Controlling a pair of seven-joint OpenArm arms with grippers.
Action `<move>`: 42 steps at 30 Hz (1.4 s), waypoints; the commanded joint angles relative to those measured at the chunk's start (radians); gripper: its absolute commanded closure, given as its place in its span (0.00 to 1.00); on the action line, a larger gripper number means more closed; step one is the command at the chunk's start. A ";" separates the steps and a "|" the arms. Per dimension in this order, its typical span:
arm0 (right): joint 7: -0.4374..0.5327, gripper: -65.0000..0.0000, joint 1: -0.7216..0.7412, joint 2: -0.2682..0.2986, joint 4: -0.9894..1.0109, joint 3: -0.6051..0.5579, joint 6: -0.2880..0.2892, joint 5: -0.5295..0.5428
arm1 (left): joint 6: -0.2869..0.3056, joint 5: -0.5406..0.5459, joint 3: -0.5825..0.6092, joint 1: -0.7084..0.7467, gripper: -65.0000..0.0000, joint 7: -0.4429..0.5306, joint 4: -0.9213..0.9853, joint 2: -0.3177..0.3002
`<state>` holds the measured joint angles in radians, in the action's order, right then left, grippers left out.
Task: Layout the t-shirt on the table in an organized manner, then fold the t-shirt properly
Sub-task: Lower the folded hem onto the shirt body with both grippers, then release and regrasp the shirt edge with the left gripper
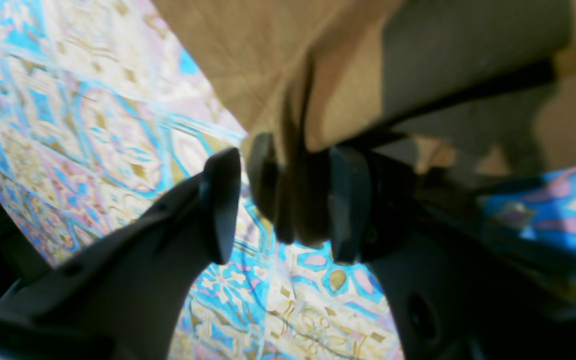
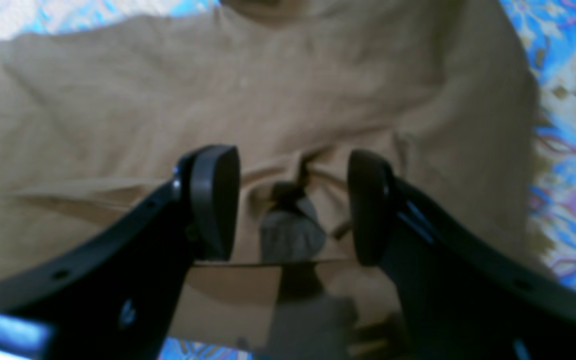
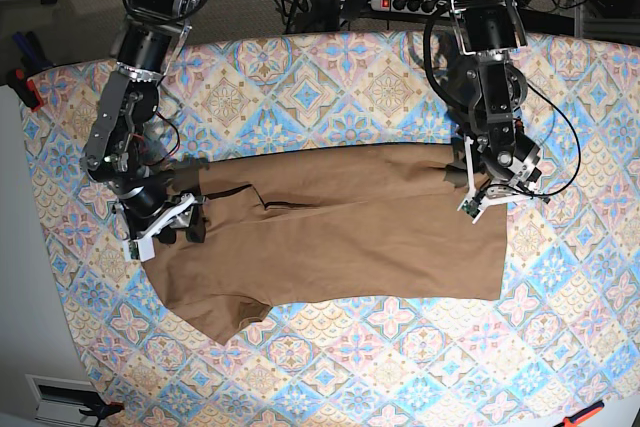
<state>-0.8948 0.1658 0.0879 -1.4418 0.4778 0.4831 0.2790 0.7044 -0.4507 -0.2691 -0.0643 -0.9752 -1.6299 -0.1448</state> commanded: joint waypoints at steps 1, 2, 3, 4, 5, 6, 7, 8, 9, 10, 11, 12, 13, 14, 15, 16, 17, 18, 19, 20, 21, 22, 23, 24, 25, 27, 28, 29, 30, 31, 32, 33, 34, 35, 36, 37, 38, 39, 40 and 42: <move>0.038 0.49 0.033 0.013 -0.046 0.028 0.007 0.026 | -0.006 -0.006 -0.025 -0.019 0.57 0.017 -0.053 0.007; 0.038 0.49 0.033 0.013 -0.063 0.060 0.007 0.026 | -0.006 0.005 -0.052 -0.019 0.57 0.042 -0.079 0.032; 0.038 0.49 0.033 0.013 -0.078 0.094 0.007 0.026 | -0.006 0.014 -0.092 -0.018 0.57 0.075 -0.105 0.057; 0.038 0.49 0.033 0.013 -0.092 0.121 0.007 0.026 | -0.006 0.017 -0.129 -0.018 0.57 0.106 -0.123 0.075; 0.038 0.49 0.033 0.013 -0.110 0.146 0.007 0.026 | -0.006 0.017 -0.164 -0.018 0.57 0.143 -0.137 0.098; 0.033 0.49 0.031 0.013 -0.124 0.167 0.007 0.026 | -0.006 0.016 -0.198 -0.018 0.57 0.177 -0.148 0.123; 0.030 0.49 0.021 0.013 -0.132 0.190 0.007 0.027 | -0.006 0.011 -0.226 -0.018 0.57 0.213 -0.151 0.141; 0.030 0.49 0.004 0.013 -0.135 0.213 0.007 0.027 | -0.006 0.010 -0.247 -0.018 0.57 0.247 -0.155 0.159; 0.030 0.49 -0.008 0.013 -0.136 0.232 0.007 0.027 | -0.006 0.010 -0.258 -0.013 0.57 0.267 -0.157 0.170; 0.032 0.49 -0.019 0.013 -0.139 0.250 0.007 0.027 | -0.006 0.010 -0.263 0.001 0.57 0.287 -0.157 0.175; 0.033 0.49 -0.025 0.013 -0.139 0.267 0.007 0.027 | -0.006 0.011 -0.263 0.017 0.57 0.304 -0.157 0.178; 0.032 0.49 -0.033 0.013 -0.139 0.286 0.007 0.027 | -0.006 0.014 -0.263 0.036 0.57 0.324 -0.157 0.178; 0.032 0.49 -0.044 0.013 -0.139 0.298 0.007 0.027 | -0.006 0.014 -0.263 0.053 0.57 0.347 -0.157 0.179; 0.033 0.49 -0.056 0.013 -0.139 0.304 0.009 0.027 | -0.006 0.014 -0.263 0.067 0.57 0.368 -0.157 0.182; 0.035 0.49 -0.068 0.013 -0.138 0.307 0.010 0.027 | -0.006 0.014 -0.263 0.079 0.57 0.384 -0.157 0.182; 0.036 0.49 -0.084 0.013 -0.138 0.307 0.012 0.029 | -0.006 0.016 -0.263 0.094 0.57 0.396 -0.157 0.182; 0.036 0.49 -0.094 0.013 -0.138 0.307 0.012 0.029 | -0.006 0.016 -0.263 0.103 0.57 0.401 -0.158 0.182; 0.036 0.49 -0.101 0.010 -0.135 0.307 0.012 0.030 | -0.006 0.016 -0.263 0.110 0.57 0.401 -0.158 0.182; 0.036 0.49 -0.107 0.010 -0.132 0.307 0.012 0.032 | -0.006 0.016 -0.263 0.110 0.57 0.401 -0.158 0.182; 0.036 0.49 -0.108 0.008 -0.130 0.307 0.013 0.032 | -0.006 0.016 -0.266 0.116 0.57 0.401 -0.158 0.182; 0.036 0.49 -0.110 0.006 -0.130 0.305 0.013 0.032 | -0.006 0.016 -0.266 0.120 0.57 0.401 -0.158 0.182; 0.036 0.49 -0.114 0.005 -0.126 0.305 0.013 0.033 | -0.006 0.016 -0.266 0.123 0.57 0.401 -0.158 0.182; 0.038 0.49 -0.116 -0.007 -0.115 0.304 0.013 0.033 | -0.006 0.016 -0.267 0.123 0.57 0.401 -0.158 0.182; 0.038 0.49 -0.114 -0.017 -0.103 0.304 0.013 0.033 | -0.006 0.016 -0.267 0.123 0.57 0.401 -0.158 0.182; 0.039 0.49 -0.111 -0.017 -0.092 0.305 0.013 0.033 | -0.006 0.016 -0.267 0.126 0.57 0.401 -0.158 0.182; 0.039 0.49 -0.108 -0.018 -0.063 0.305 0.015 0.033 | -0.006 0.014 -0.267 0.129 0.57 0.401 -0.162 0.181; 0.039 0.49 -0.108 -0.018 -0.043 0.305 0.015 0.033 | -0.006 0.014 -0.267 0.129 0.57 0.401 -0.171 0.181; 0.039 0.49 -0.108 -0.018 -0.027 0.305 0.015 0.033 | -0.006 0.014 -0.267 0.131 0.57 0.401 -0.180 0.181; 0.041 0.49 -0.108 -0.018 -0.007 0.305 0.015 0.033 | -0.006 0.014 -0.267 0.137 0.57 0.401 -0.186 0.182; 0.045 0.49 -0.108 -0.018 0.008 0.305 0.015 0.033 | -0.006 0.014 -0.267 0.142 0.57 0.401 -0.194 0.182; 0.056 0.49 -0.108 -0.018 0.023 0.305 0.015 0.033 | -0.006 0.014 -0.267 0.145 0.57 0.401 -0.194 0.182; 0.073 0.49 -0.108 -0.020 0.037 0.305 0.015 0.033 | -0.006 0.014 -0.267 0.145 0.57 0.401 -0.198 0.181; 0.088 0.49 -0.108 -0.020 0.049 0.305 0.015 0.033 | -0.006 0.014 -0.267 0.145 0.57 0.401 -0.203 0.181; 0.101 0.49 -0.108 -0.020 0.062 0.305 0.015 0.033 | -0.006 0.014 -0.267 0.145 0.57 0.401 -0.204 0.179; 0.110 0.49 -0.108 -0.020 0.075 0.305 0.015 0.033 | -0.006 0.014 -0.267 0.146 0.57 0.401 -0.206 0.179; 0.118 0.49 -0.108 -0.020 0.094 0.305 0.015 0.033 | -0.006 0.014 -0.267 0.146 0.57 0.401 -0.206 0.179; 0.118 0.49 -0.108 -0.020 0.108 0.305 0.015 0.033 | -0.006 0.014 -0.267 0.146 0.57 0.401 -0.206 0.178; 0.118 0.49 -0.108 -0.020 0.125 0.305 0.015 0.033 | -0.006 0.014 -0.267 0.148 0.57 0.401 -0.206 0.178; 0.118 0.49 -0.108 -0.020 0.138 0.305 0.015 0.033 | -0.006 0.014 -0.267 0.148 0.57 0.401 -0.206 0.178; 0.118 0.49 -0.107 -0.020 0.160 0.305 0.016 0.033 | -0.006 0.014 -0.267 0.148 0.58 0.401 -0.206 0.178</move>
<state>-0.7609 0.0479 0.0608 -1.2755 0.7837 0.4995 0.3157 0.7044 -0.4427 -0.5381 0.0948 -0.5911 -1.8149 0.0364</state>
